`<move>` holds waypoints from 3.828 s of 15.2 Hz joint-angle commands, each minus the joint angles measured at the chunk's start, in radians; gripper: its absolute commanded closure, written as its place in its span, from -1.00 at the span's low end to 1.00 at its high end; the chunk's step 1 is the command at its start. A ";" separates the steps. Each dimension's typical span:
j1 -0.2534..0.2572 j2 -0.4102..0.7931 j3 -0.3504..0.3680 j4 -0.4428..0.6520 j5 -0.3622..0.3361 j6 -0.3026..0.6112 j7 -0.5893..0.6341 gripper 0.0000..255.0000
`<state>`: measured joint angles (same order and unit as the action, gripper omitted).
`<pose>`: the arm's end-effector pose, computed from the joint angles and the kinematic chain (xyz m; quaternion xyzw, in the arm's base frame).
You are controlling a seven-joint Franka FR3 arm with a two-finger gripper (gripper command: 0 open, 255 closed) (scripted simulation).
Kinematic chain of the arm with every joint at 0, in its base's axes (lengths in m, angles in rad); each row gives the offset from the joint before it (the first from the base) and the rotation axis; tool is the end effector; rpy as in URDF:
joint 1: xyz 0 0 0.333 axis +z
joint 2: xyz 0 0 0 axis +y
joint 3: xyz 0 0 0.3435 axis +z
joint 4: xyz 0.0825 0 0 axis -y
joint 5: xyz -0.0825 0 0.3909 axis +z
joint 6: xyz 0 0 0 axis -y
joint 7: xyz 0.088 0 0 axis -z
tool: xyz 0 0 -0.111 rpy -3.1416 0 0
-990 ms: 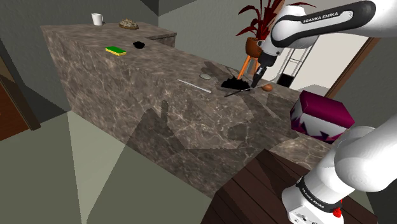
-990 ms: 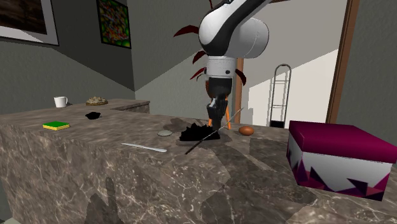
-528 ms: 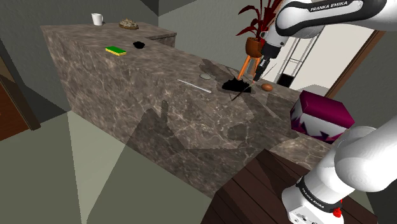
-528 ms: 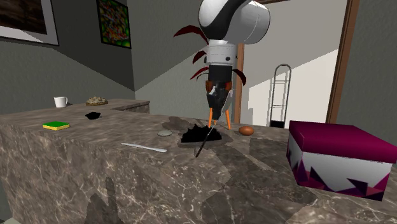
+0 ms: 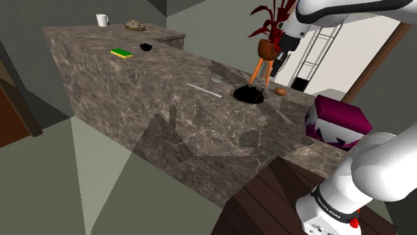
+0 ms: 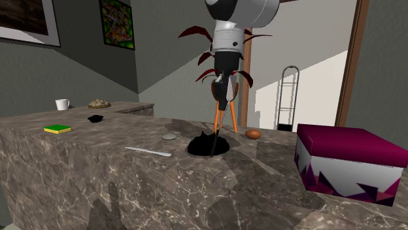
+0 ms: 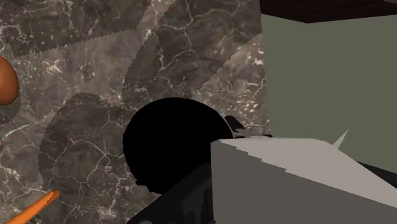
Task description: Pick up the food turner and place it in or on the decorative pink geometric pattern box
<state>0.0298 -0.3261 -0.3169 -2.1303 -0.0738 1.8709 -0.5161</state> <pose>0.4415 -0.1528 0.5612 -0.9910 -0.1306 -0.0297 0.0033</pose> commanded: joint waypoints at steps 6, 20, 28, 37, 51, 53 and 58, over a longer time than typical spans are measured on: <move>-0.050 -0.136 -0.039 -0.080 -0.053 -0.049 -0.063 1.00; -0.222 -0.433 -0.194 -0.221 -0.228 -0.173 -0.299 1.00; -0.310 -0.519 -0.317 -0.200 -0.337 -0.246 -0.472 1.00; -0.337 -0.542 -0.382 -0.280 -0.391 -0.176 -0.505 1.00; -0.348 -0.542 -0.425 -0.365 -0.427 -0.089 -0.500 1.00; -0.349 -0.542 -0.425 -0.366 -0.427 -0.089 -0.501 -1.00; -0.348 -0.542 -0.425 -0.365 -0.427 -0.089 -0.500 -1.00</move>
<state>-0.3191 -0.8688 -0.7418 -2.4960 -0.5007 1.7819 -1.0166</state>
